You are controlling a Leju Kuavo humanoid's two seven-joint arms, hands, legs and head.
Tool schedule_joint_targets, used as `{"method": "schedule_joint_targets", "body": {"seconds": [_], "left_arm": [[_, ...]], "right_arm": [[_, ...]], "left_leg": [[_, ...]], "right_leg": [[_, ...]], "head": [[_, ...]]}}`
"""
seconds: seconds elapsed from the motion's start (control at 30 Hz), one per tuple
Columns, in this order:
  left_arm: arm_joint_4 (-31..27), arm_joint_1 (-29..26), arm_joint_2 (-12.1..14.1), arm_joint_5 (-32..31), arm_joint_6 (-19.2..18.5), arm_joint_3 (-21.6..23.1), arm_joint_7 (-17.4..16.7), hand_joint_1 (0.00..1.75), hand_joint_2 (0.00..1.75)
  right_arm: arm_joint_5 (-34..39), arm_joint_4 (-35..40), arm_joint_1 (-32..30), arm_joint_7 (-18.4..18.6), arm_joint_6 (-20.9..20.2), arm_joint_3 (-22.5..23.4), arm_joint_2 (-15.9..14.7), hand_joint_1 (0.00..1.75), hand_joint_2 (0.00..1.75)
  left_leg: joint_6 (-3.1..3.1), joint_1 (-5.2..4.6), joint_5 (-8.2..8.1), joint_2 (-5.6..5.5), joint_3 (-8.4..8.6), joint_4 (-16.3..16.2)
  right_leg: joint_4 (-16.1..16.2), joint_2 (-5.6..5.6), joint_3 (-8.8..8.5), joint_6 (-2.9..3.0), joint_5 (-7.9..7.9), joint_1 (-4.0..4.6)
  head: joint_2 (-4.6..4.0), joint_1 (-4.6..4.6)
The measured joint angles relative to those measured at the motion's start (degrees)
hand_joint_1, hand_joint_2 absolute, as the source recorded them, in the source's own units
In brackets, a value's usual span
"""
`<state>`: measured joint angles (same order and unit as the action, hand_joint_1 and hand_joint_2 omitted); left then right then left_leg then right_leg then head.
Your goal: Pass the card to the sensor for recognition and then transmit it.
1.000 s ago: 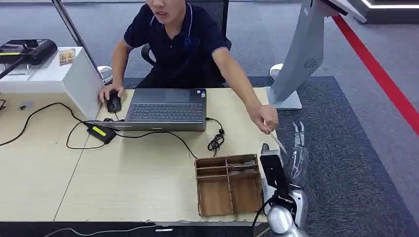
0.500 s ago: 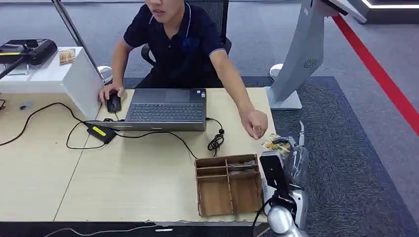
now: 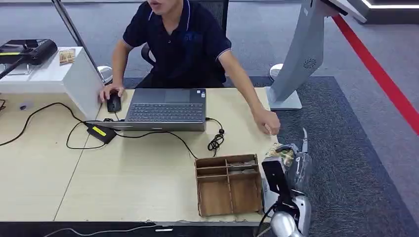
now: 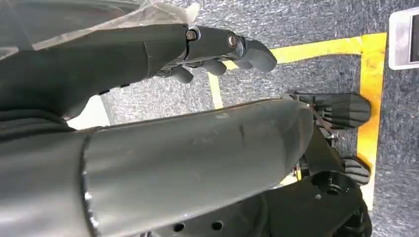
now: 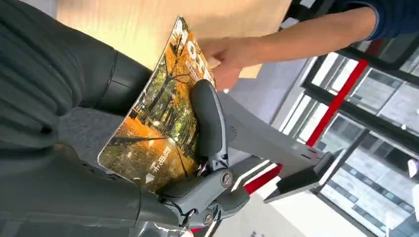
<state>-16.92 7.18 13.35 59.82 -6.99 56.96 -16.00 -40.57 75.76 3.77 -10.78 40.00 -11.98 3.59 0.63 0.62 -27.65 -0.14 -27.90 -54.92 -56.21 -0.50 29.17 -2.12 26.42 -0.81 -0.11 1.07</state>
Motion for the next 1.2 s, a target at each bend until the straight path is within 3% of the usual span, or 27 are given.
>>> {"method": "schedule_joint_targets", "body": {"seconds": [0.6,1.2], "left_arm": [[0.00,-0.02,-0.02,0.87,0.96,-0.09,-0.17,0.00,0.00],[0.00,-0.03,-0.13,1.79,1.60,-0.26,-0.17,0.00,0.00]], "right_arm": [[-6.75,-10.91,-2.51,0.48,0.00,10.95,-0.53,1.75,1.75],[-10.01,-17.11,-3.85,2.34,0.07,11.83,-0.55,1.75,1.75]], "left_leg": [[0.00,0.00,0.00,0.00,0.00,0.00],[0.00,0.00,0.00,0.02,0.07,0.00]], "right_leg": [[0.01,0.00,0.01,0.00,0.00,-0.01],[0.02,0.01,-0.03,0.00,0.00,0.00]], "head": [[0.02,0.02],[0.02,0.02]]}}
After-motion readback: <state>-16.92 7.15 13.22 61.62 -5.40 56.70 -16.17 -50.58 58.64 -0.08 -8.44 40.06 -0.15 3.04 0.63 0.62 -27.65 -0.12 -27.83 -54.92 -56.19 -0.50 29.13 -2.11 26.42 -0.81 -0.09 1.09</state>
